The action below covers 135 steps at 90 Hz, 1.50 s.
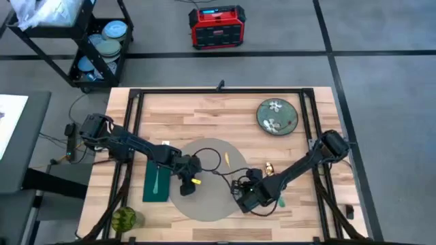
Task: Set table place
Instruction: Put the spoon beside the dinner knife
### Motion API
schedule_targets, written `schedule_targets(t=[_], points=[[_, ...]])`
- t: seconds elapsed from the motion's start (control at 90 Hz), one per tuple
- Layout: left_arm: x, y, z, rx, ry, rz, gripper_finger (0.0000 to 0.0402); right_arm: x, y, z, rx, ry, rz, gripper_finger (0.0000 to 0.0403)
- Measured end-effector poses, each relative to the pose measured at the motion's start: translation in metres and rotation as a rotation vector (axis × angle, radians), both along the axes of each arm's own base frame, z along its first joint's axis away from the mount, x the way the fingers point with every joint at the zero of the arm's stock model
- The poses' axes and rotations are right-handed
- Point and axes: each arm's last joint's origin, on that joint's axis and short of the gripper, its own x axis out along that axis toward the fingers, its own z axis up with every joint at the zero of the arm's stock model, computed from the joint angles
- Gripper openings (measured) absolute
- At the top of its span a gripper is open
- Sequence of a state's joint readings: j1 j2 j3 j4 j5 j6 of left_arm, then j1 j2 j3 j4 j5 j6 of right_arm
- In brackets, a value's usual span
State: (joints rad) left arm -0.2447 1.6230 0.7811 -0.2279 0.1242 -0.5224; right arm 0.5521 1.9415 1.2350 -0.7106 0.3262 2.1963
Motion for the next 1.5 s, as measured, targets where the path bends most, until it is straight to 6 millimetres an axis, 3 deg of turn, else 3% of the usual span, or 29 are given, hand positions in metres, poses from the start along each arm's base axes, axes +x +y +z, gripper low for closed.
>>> schedule_targets(t=[0.111, 0.311, 0.411, 0.533, 0.644, 0.822, 1.022, 1.5], points=[[0.000, 0.000, 0.000, 0.001, 0.003, 0.000, 0.0000, -0.011, 0.003, 0.013, -0.053, 0.099, 0.025, 0.0000], [-0.001, 0.000, 0.000, 0.002, 0.012, 0.001, 0.0000, -0.045, 0.004, 0.071, -0.195, 0.406, 0.125, 0.0000], [0.000, 0.000, 0.000, 0.002, 0.003, -0.006, 0.0000, -0.061, 0.004, 0.079, -0.194, 0.546, 0.156, 0.0000], [0.000, 0.000, 0.000, -0.001, -0.003, -0.007, 0.0000, -0.063, 0.013, 0.073, -0.144, 0.507, 0.170, 0.0019], [0.000, 0.000, 0.000, -0.003, -0.003, -0.011, 0.0000, -0.065, 0.015, 0.054, -0.100, 0.476, 0.174, 0.0058], [0.000, -0.001, 0.000, -0.015, -0.003, -0.040, 0.0000, -0.071, 0.001, 0.035, -0.073, 0.564, 0.100, 0.0122], [0.000, -0.001, 0.000, -0.021, 0.000, -0.038, 0.0000, -0.062, -0.014, 0.019, -0.025, 0.518, 0.112, 0.0174], [0.000, -0.001, 0.000, -0.046, 0.011, -0.023, 0.0000, -0.053, -0.052, -0.015, 0.065, 0.489, 0.252, 0.0169]])
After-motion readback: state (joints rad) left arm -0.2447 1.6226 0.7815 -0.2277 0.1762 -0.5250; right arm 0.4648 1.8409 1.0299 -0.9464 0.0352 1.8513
